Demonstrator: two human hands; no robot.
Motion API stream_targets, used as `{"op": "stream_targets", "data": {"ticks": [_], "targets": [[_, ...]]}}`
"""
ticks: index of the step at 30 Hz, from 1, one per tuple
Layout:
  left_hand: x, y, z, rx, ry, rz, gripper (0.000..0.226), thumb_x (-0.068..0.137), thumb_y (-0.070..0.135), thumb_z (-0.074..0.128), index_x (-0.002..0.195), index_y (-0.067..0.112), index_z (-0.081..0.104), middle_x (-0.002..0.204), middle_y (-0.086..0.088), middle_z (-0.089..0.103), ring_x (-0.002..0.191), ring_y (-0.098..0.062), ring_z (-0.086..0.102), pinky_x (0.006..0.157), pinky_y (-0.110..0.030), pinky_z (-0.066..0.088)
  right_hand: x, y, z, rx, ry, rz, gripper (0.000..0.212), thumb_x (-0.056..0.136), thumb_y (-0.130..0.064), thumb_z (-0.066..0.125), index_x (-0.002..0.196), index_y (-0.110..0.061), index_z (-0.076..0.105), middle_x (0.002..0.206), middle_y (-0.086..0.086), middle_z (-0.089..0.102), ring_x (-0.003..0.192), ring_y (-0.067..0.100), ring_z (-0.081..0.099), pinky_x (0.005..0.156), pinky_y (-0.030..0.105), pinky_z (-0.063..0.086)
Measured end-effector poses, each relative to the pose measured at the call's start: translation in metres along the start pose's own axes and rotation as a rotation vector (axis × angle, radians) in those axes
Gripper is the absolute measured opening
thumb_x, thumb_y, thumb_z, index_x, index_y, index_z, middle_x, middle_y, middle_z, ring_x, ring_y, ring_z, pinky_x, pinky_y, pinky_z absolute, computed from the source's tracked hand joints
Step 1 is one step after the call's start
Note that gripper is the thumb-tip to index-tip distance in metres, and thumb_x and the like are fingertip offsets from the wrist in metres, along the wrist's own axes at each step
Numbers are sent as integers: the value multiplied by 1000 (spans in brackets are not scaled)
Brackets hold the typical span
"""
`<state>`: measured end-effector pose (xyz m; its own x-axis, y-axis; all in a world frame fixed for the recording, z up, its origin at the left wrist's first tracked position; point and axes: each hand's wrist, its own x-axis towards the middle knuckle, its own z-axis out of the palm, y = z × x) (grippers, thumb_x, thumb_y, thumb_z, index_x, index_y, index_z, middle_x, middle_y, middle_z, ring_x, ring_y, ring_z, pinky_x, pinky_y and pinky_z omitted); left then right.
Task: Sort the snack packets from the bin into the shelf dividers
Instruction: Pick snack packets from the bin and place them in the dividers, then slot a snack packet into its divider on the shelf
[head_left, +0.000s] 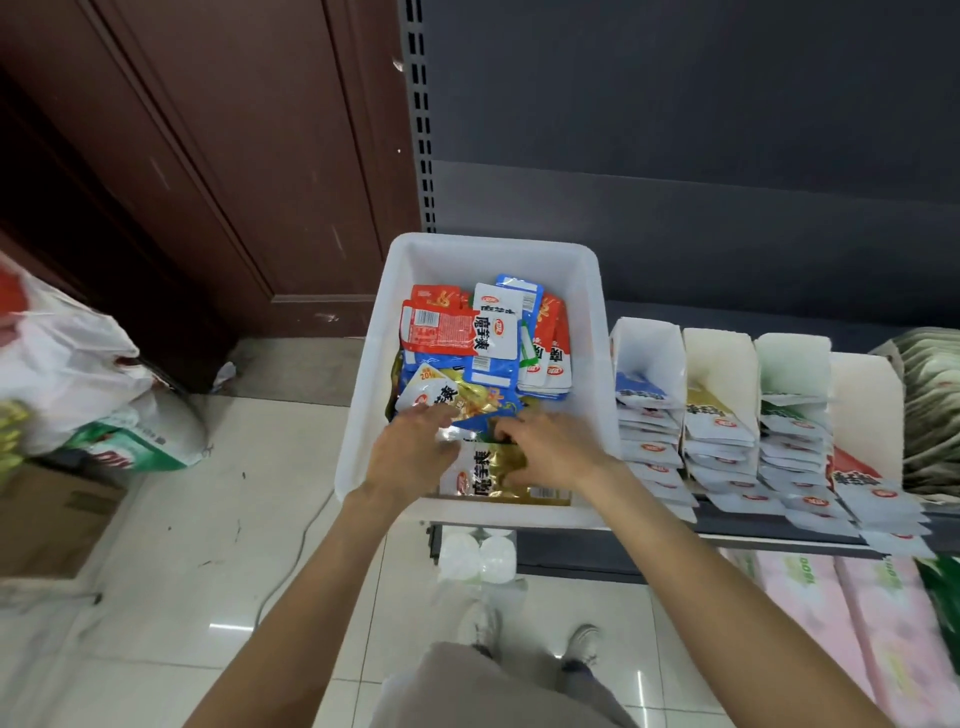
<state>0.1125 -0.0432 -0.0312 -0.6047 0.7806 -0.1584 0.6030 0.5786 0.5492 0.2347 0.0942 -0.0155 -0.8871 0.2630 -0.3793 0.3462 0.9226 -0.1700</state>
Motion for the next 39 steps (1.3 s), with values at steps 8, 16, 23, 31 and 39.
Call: {"op": "stream_targets", "data": {"ticks": [8,16,23,31,39], "targets": [[-5,-4,-9,-283,108,-71,27,90,20,61,116,16,59,112,2,62,94,-11,62,80,-22,50,2,-2,-2,69,52,67,35,85,-29,67,116,-22,53,115,0,61,101,19,57,78,29,43],[-34,41,-14,-1255,66,-289,39,82,34,70,113,14,58,113,-6,66,104,-18,65,84,-29,54,-22,-25,-8,419,950,122,10,81,-17,72,91,-17,71,83,-3,70,69,13,63,60,28,53],[-27,55,-10,-1176,285,-142,23,97,13,49,116,7,61,103,-8,70,99,-25,66,85,-40,54,-38,-42,5,325,938,-91,27,87,-26,60,109,-13,69,116,1,61,108,17,52,92,30,46],[-15,66,-29,-567,206,310,26,83,40,67,65,23,59,61,13,64,58,-2,58,57,-28,50,-88,-6,-53,684,850,55,74,81,-29,72,141,-36,30,133,-11,43,118,1,46,90,9,41],[13,179,-7,-398,326,804,23,85,29,61,104,20,71,95,6,72,84,-5,63,76,-23,52,-163,55,-63,383,1242,350,13,88,-20,65,95,-9,68,87,-1,67,72,10,59,63,27,52]]}}
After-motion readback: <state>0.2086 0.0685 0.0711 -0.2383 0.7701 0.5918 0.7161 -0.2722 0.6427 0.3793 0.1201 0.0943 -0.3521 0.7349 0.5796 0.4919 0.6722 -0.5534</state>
